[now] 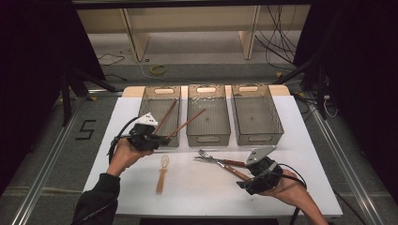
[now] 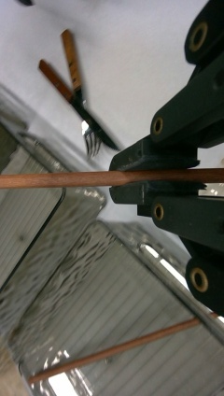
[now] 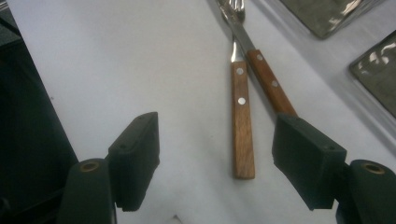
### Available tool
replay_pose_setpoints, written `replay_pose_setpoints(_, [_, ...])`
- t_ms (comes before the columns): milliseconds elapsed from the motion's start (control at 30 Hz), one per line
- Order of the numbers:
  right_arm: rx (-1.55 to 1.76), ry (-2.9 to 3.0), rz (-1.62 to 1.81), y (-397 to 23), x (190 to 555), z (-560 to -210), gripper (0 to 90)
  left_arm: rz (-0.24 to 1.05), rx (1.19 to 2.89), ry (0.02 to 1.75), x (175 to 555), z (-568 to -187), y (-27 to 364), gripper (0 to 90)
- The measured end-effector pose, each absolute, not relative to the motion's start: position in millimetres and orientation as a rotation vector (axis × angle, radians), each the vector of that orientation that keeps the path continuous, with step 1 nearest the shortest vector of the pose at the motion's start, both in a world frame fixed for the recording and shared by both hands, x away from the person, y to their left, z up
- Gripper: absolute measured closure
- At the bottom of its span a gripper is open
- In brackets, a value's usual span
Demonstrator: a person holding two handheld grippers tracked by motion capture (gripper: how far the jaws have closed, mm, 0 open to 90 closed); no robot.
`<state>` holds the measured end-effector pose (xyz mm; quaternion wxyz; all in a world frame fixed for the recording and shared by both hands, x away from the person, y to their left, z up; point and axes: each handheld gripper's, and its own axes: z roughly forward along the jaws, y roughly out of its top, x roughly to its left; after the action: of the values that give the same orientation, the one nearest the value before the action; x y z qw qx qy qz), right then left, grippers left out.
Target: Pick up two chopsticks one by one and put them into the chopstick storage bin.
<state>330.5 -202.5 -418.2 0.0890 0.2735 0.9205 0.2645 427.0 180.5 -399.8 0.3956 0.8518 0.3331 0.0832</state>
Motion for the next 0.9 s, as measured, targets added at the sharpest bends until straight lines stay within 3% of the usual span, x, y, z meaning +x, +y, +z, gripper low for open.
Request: replay_pose_setpoints(900, [0.840,2.746,0.794,-210,328,-423,30.8,0.276,2.073,1.106,503,-394,205,83.8])
